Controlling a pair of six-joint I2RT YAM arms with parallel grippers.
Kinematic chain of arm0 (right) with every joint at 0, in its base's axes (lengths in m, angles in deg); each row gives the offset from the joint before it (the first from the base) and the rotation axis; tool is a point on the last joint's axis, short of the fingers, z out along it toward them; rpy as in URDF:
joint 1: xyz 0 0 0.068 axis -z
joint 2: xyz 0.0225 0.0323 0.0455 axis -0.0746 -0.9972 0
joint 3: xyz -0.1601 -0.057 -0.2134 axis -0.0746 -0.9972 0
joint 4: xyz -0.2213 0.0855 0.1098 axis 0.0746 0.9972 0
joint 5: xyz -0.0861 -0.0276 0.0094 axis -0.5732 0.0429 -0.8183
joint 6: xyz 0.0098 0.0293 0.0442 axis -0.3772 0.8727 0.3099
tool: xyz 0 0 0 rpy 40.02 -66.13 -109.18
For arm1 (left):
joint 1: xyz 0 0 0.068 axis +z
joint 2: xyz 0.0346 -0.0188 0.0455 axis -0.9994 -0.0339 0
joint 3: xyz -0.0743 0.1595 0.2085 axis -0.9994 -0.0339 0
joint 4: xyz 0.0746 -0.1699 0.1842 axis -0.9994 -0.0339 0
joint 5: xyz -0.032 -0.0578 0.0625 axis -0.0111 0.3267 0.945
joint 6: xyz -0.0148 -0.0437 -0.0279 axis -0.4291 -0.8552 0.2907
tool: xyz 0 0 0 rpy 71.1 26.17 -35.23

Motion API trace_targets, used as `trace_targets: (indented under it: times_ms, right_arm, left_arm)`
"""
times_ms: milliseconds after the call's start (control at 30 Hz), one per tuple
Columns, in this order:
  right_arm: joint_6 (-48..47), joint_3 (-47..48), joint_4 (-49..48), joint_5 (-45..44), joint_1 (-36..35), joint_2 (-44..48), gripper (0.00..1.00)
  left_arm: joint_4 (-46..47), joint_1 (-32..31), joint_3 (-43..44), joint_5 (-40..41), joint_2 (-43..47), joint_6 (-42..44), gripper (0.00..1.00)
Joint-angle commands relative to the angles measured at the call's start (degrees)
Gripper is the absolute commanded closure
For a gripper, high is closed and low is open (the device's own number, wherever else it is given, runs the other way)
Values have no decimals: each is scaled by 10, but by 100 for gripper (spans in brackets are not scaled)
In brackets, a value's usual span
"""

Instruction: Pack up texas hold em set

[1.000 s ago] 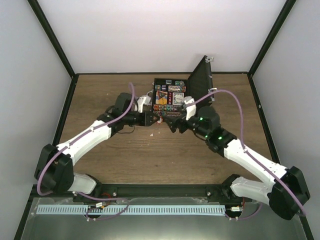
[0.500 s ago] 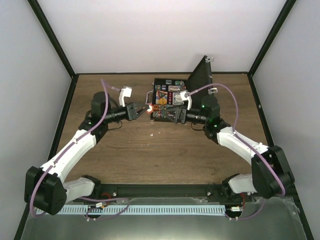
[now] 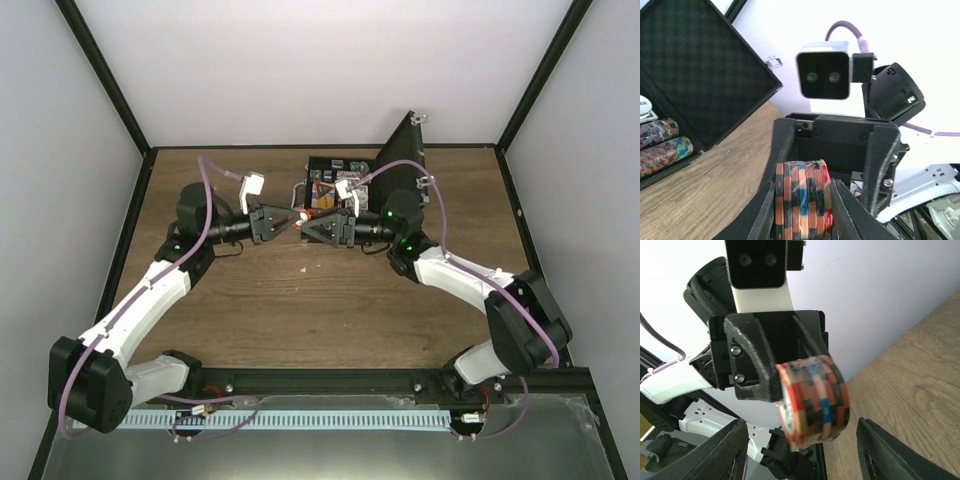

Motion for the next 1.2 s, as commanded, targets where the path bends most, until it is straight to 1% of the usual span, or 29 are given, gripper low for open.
trace_targets:
  times_ms: [0,233,333,400,667,767,800,833,900,1000,1033,1100,1133,1167]
  right_arm:
    - [26,27,-51,17,-8,-13,40]
    - [37,36,-70,21,-8,-25,43]
    - [43,38,-86,25,-8,-29,47]
    - [43,43,-89,26,-8,-33,52]
    - [52,48,-97,32,-8,-41,77]
    - [56,46,-99,30,-8,-42,86]
    - [57,45,-100,29,-8,-42,90]
    - [58,44,-101,28,-8,-43,92]
    - [56,41,-100,22,-8,-41,95]
    - [36,37,-77,2,-8,-34,97]
    - [22,38,-58,-6,-8,-31,97]
    - [-18,45,-1,-28,-6,-23,98]
    - [-37,47,29,-44,-5,-18,99]
    - [-56,50,54,-58,-1,-14,99]
  left_arm:
    - [37,-1,-1,-33,15,2,96]
    - [53,-1,-9,-45,15,-11,96]
    - [53,-1,-11,-45,15,-11,96]
    - [53,0,-12,-46,14,-11,96]
    - [51,0,-17,-33,24,-6,96]
    - [31,-1,-15,-22,24,8,96]
    - [21,-1,-13,-14,23,15,94]
    - [9,0,-10,-7,23,22,91]
    - [-12,-1,-5,11,21,36,80]
    - [-43,0,4,49,26,59,41]
    - [-53,0,5,65,30,65,30]
    - [-64,1,7,94,36,75,16]
    - [-65,4,6,106,39,77,12]
    - [-63,6,5,113,43,77,9]
